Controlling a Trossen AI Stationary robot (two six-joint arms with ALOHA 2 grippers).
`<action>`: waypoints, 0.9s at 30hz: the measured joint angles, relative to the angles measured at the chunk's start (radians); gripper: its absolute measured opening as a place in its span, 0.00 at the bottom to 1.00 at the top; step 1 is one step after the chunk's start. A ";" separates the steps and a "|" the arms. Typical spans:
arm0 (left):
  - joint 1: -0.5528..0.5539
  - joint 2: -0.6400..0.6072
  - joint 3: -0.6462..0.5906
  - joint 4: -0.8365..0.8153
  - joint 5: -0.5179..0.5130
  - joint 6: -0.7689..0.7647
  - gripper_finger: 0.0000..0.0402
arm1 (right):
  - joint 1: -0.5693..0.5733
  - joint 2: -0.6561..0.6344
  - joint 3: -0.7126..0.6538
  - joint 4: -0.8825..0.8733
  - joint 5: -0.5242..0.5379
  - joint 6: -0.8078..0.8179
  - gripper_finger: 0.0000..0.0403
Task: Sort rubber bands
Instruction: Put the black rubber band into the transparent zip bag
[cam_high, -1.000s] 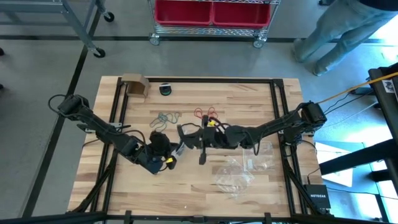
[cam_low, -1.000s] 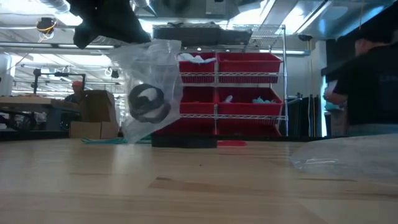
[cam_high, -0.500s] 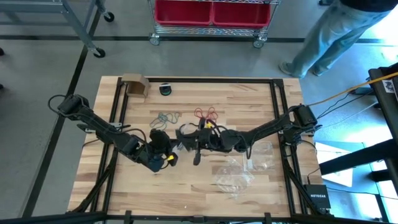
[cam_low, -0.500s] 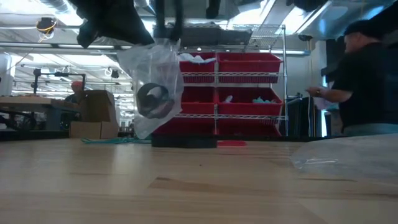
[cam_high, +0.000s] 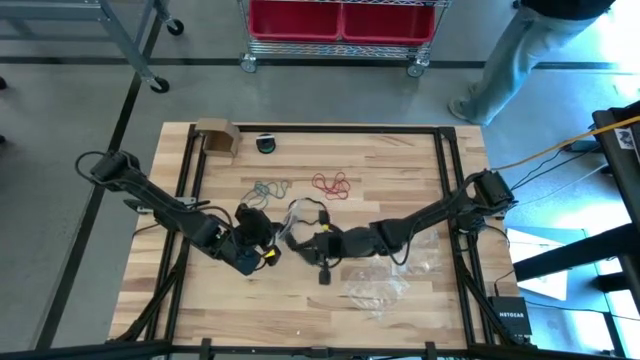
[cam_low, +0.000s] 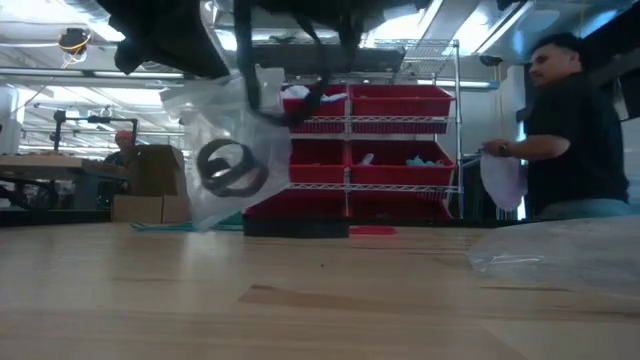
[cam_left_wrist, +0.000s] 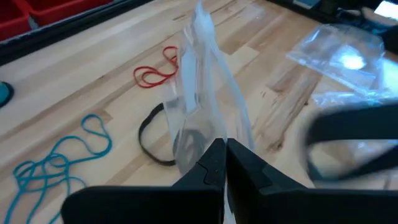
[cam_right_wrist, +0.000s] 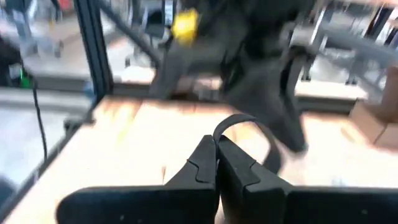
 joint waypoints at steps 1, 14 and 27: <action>0.000 -0.002 0.000 -0.008 0.001 -0.004 0.00 | 0.004 0.002 0.000 -0.037 -0.004 0.013 0.00; 0.000 -0.007 0.000 0.001 0.027 0.034 0.00 | -0.038 0.109 -0.002 -0.283 -0.105 0.184 0.26; 0.000 -0.006 0.000 0.002 0.043 0.048 0.00 | -0.047 0.089 0.000 -0.394 -0.128 0.178 0.70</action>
